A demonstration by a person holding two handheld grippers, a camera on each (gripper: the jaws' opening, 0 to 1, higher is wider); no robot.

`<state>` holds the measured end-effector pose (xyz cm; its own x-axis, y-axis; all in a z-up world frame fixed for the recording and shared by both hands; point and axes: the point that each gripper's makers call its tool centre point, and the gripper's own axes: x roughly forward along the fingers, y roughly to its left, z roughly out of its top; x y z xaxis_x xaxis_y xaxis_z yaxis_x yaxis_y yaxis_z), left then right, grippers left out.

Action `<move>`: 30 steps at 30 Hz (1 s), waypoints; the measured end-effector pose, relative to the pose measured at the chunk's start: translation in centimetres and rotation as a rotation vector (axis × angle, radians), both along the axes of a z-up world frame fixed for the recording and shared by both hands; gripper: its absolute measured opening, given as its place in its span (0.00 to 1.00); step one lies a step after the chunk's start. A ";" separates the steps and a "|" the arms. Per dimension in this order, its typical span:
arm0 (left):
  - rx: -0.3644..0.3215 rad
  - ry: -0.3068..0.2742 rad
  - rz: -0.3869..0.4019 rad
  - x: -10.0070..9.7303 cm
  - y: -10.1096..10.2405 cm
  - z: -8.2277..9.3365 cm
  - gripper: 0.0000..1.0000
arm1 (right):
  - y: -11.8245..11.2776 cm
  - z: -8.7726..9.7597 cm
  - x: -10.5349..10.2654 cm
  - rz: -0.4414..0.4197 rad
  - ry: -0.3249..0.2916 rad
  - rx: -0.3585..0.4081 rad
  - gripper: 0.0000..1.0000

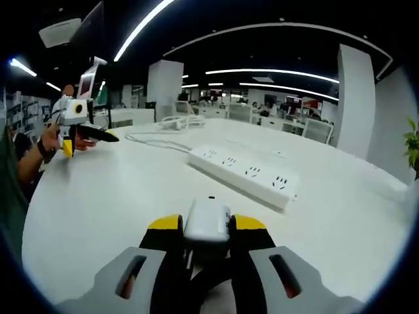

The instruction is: Straighten the power strip on the desk, plug the charger into it

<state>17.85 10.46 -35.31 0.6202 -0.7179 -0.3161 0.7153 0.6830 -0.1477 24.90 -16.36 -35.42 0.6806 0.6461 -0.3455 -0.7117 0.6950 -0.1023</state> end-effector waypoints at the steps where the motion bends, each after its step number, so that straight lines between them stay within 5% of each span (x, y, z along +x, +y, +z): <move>1: -0.001 -0.002 -0.001 0.0 0.0 0.0 0.95 | 0.0 0.3 0.0 -0.001 0.001 0.001 0.23; 26: -0.012 -0.024 -0.022 0.3 -0.8 0.7 0.94 | -2.1 3.4 0.7 0.036 -0.045 -0.157 0.23; 30: -0.011 -0.023 -0.025 0.3 -0.9 0.6 0.94 | -2.7 3.5 0.9 0.044 -0.004 -0.228 0.23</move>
<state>18.14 9.57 -34.71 0.6088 -0.7366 -0.2945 0.7355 0.6632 -0.1385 25.84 -19.09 -31.96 0.6554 0.5808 -0.4829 -0.7400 0.6220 -0.2562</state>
